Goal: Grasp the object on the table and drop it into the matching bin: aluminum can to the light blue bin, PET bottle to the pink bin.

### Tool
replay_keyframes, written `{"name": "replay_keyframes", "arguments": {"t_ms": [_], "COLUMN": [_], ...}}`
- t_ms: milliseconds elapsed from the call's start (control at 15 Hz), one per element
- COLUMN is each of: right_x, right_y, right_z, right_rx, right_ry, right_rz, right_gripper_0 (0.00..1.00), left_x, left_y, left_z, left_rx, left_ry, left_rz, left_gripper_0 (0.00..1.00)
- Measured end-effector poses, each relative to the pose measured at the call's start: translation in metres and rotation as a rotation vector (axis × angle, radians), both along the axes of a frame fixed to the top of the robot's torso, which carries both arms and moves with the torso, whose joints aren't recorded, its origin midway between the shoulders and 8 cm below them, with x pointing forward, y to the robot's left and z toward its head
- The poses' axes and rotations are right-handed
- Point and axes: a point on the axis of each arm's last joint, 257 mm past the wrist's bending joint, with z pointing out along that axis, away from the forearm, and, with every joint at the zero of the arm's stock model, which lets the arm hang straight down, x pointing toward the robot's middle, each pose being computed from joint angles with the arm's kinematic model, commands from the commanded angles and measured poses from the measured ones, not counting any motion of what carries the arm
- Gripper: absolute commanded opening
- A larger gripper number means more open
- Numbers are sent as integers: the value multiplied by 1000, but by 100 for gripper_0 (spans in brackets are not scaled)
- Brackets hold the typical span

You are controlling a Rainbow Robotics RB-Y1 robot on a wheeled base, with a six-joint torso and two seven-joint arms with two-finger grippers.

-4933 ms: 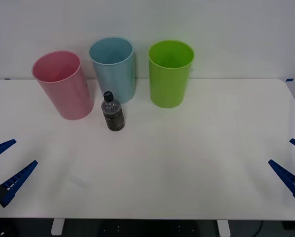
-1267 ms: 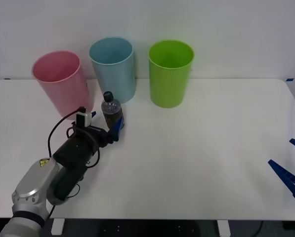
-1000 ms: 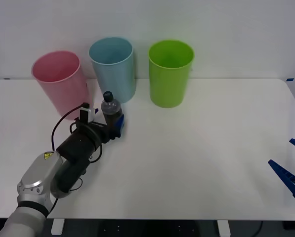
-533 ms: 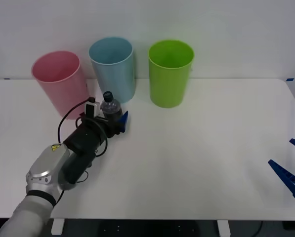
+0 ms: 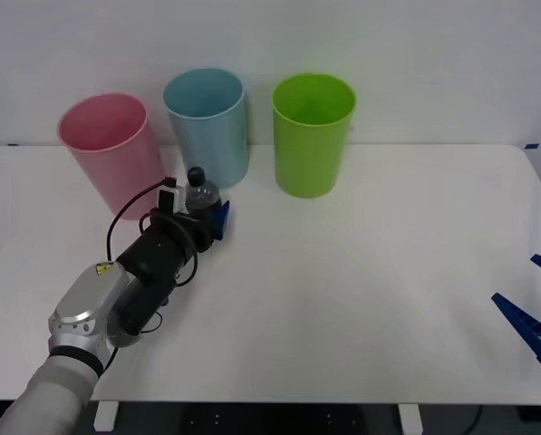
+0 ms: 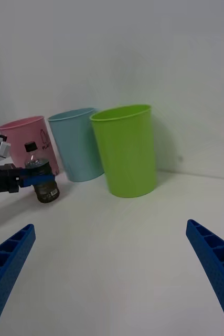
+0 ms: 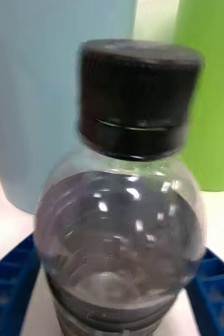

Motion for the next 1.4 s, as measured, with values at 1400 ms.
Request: {"name": "replay_keyframes", "arguments": {"t_ms": [1400], "right_x": [0], "right_y": [0], "right_z": [0], "right_rx": [0], "right_ry": [0], "right_rz": [0], "right_gripper_0": [100], "left_x": [-47], "left_y": [51], "left_z": [58], "left_rx": [-102], "left_ry": [-68], "left_rz": [-71], "left_gripper_0": [0]}}
